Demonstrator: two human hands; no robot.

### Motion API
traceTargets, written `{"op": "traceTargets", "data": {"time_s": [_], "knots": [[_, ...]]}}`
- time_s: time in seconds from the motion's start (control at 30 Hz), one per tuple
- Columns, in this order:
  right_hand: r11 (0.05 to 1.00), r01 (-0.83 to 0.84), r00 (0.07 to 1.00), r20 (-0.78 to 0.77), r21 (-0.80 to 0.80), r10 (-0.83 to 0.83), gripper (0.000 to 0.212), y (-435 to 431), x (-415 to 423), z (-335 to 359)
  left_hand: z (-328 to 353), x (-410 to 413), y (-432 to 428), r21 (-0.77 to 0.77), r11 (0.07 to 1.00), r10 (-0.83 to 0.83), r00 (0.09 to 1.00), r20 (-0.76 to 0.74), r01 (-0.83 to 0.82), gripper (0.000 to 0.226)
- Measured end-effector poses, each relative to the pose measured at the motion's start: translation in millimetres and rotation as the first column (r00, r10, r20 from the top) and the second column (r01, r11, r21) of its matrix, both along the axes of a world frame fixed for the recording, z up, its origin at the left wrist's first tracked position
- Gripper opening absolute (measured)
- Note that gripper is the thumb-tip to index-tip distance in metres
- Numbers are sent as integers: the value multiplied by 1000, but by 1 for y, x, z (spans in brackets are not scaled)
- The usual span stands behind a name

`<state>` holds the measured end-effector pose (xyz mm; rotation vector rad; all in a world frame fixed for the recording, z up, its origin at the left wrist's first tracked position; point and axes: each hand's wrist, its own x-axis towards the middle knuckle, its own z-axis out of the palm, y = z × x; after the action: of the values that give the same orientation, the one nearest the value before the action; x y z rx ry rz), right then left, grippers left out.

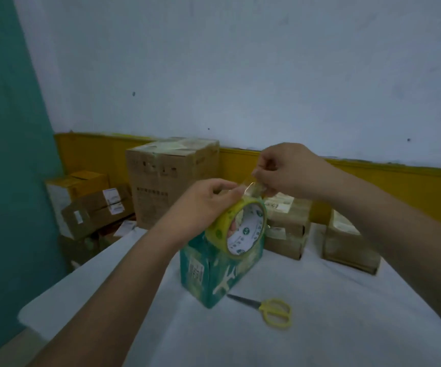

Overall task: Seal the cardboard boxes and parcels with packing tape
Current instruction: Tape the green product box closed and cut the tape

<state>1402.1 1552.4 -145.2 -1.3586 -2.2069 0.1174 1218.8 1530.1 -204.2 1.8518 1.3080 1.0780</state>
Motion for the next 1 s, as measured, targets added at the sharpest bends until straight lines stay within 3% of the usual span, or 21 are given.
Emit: {"op": "traceTargets", "data": {"time_s": [0.13,0.3,0.4,0.47,0.57,0.67,0.7,0.77,0.83,1.0], "knots": [[989,19,1000,16,-148,-17,23,16,14,7,-7,5,12,142,988,73,988,-139,-53,43],[966,35,997,74,-258,-16,24,27,23,16,-17,4,22,168,985,75,980,-185,-44,51],[972,25,998,62,-232,-11,21,27,18,27,-15,2,30,161,987,44,995,-92,-29,52],[981,42,997,65,-187,-30,19,28,14,41,-20,5,39,188,971,155,988,-7,-151,45],[992,94,981,175,-78,-80,18,29,10,65,-44,15,55,306,905,390,865,-314,-297,54],[987,157,941,308,-29,-141,18,28,4,79,-68,26,61,99,965,229,599,-767,-242,101],[985,172,925,347,-14,-156,18,29,2,79,-70,24,64,68,969,183,503,-845,-238,113],[982,191,899,398,18,-182,20,31,-3,75,-72,19,74,64,976,148,423,-894,-208,120],[980,196,893,404,47,-198,22,34,-5,68,-74,11,81,88,984,147,420,-896,-156,108],[988,147,917,368,46,-153,19,31,-9,58,-67,-24,83,-9,1000,9,586,-810,-29,88]]}}
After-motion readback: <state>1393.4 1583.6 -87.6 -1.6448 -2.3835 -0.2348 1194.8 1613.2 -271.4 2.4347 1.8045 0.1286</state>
